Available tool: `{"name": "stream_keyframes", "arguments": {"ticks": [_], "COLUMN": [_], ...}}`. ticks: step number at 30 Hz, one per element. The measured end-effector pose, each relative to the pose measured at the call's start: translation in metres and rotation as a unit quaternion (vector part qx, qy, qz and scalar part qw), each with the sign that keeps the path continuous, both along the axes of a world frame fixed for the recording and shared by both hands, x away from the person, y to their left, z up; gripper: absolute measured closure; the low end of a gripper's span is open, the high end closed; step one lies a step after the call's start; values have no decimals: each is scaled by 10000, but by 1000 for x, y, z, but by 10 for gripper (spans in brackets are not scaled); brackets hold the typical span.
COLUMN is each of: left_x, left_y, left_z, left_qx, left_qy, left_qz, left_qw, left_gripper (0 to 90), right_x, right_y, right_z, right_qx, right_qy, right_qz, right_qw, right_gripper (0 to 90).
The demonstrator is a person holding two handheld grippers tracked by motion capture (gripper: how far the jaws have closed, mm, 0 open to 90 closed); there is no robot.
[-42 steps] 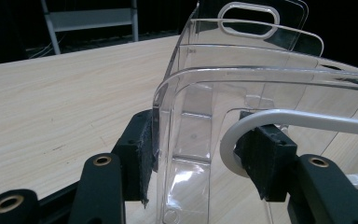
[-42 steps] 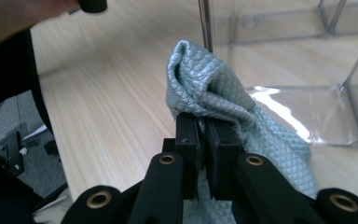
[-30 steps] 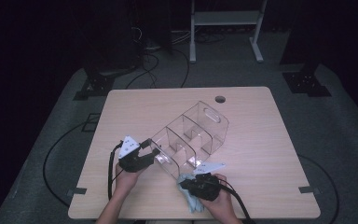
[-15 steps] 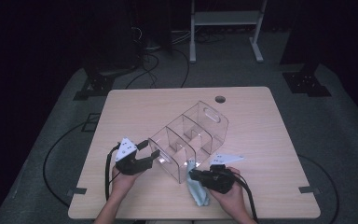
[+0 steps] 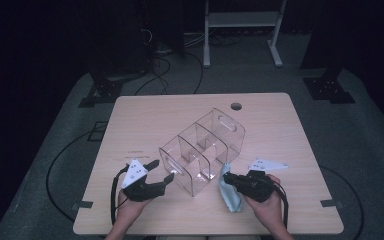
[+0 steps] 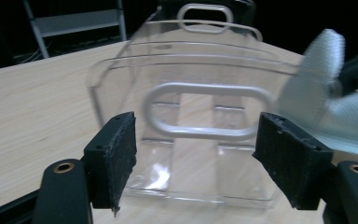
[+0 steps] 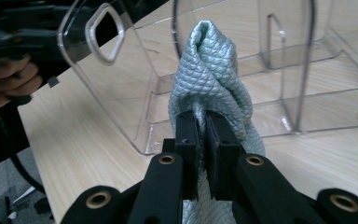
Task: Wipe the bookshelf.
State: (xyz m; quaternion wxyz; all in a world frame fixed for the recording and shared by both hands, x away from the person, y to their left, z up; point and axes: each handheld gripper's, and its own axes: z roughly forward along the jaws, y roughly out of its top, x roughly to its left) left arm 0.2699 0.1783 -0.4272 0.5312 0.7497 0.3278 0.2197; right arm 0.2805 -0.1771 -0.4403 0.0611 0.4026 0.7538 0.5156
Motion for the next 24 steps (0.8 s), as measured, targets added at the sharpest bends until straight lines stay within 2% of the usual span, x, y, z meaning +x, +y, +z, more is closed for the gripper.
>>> {"name": "stream_keyframes", "arguments": {"ticks": [6,17,19,21,24], "left_x": [-8,-14,-12,-10,-8], "left_y": [-15,-35,-41,-44,-49], "left_z": [2,-3,-4,-5,-5], "left_qx": [-9,99,126,70,126], "left_qy": [11,18,35,47,51], "left_qz": [-261,-275,-245,-318,-274], "left_qw": [9997,9996,9996,9995,9995], "left_gripper": [245,232,232,231,233], "right_x": [3,5,5,5,7], "right_y": [-6,-8,-10,-12,-16], "right_z": [-1,-2,-1,-1,-1], "right_qx": [-46,19,44,61,72], "right_qy": [-29,-42,-32,-23,-54], "right_qz": [-125,-173,-206,-239,-309], "right_qw": [9999,9998,9998,9997,9995], "right_gripper": [837,837,837,837,837]}}
